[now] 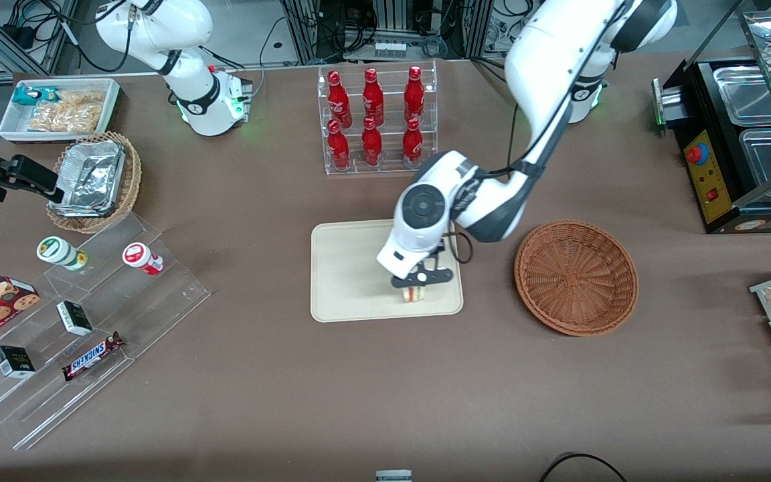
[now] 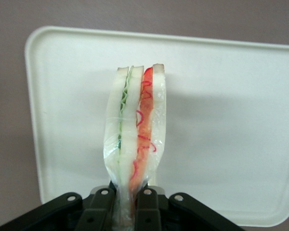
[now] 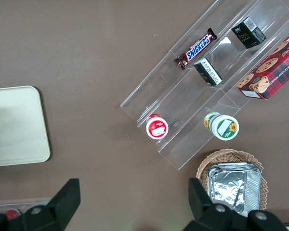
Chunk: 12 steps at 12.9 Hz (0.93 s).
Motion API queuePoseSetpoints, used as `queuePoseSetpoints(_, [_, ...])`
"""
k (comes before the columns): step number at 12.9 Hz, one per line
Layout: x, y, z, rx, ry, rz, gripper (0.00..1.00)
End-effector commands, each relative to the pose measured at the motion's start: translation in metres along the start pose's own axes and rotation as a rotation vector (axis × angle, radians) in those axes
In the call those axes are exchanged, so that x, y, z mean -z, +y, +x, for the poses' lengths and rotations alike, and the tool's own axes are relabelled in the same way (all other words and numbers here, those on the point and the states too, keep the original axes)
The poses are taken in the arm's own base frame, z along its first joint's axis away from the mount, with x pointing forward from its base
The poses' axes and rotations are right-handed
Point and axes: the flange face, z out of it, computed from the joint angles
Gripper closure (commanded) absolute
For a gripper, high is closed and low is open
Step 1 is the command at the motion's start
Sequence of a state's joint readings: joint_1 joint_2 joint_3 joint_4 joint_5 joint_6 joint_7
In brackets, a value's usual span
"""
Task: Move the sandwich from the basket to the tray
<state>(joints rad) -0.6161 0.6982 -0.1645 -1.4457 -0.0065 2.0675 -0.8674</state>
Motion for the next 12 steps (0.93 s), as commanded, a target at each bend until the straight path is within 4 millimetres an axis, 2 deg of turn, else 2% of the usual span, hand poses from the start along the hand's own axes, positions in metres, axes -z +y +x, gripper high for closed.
queuePoseSetpoints(1, [-0.011, 0.024, 0.002, 0.019, 0.017, -0.019, 0.96])
queuePoseSetpoints(5, [-0.027, 0.04, -0.012, -0.016, 0.038, -0.041, 0.92])
queuePoseSetpoints(6, [-0.031, 0.04, -0.011, -0.013, 0.036, -0.038, 0.77])
queuePoseSetpoints(7, [-0.035, 0.039, -0.011, -0.012, 0.033, -0.034, 0.18])
queuePoseSetpoints(8, [-0.035, 0.04, -0.013, -0.013, 0.033, -0.031, 0.0])
queuePoseSetpoints(11, [-0.014, 0.036, -0.007, -0.005, 0.046, -0.044, 0.0])
queuePoseSetpoints(12, [0.004, 0.033, -0.005, -0.001, 0.055, -0.049, 0.0])
